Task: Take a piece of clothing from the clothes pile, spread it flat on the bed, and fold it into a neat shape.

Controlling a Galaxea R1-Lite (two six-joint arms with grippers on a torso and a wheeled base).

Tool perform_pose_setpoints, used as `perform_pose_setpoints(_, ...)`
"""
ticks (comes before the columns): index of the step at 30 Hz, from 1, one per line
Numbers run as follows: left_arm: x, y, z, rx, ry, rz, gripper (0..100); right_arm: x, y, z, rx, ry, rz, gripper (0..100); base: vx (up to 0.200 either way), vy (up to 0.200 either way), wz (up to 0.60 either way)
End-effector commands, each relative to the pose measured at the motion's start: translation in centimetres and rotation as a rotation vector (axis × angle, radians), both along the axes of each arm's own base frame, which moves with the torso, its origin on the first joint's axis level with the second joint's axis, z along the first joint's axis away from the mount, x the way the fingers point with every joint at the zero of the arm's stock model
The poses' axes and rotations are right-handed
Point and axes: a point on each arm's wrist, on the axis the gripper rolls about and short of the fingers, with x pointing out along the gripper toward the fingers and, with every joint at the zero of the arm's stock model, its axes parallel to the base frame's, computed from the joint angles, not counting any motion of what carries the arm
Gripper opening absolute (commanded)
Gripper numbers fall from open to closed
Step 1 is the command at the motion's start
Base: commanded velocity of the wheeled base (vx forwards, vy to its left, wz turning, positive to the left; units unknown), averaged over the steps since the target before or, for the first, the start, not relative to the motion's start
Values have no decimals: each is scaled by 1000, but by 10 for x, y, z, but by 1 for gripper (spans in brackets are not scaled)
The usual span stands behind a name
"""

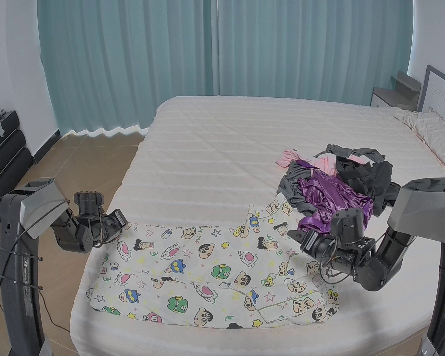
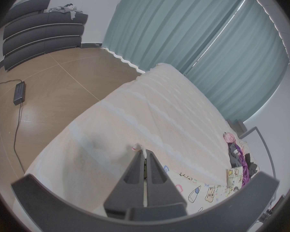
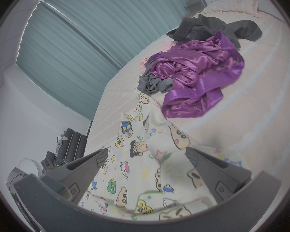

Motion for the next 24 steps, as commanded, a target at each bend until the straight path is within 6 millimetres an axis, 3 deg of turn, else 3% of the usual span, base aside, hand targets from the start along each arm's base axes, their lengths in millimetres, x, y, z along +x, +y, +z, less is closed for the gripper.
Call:
perform_pose_setpoints(1, -1, 0, 3, -27, -68, 71, 0, 51, 7, -8, -64, 11, 0, 100, 0, 0, 0)
perform_pose_setpoints(5, -9, -1, 1, -48, -98, 77, 0, 89, -3, -26, -108, 15, -36, 100, 0, 0, 0)
perform_pose_setpoints(10, -10, -4, 1, -55, -103, 71, 0, 113, -3, -44, -125, 35, -46, 100, 0, 0, 0)
perform_pose_setpoints(24, -12, -4, 0, -79, -95, 85, 0, 159, 21, -49, -189, -48, -27, 100, 0, 0, 0)
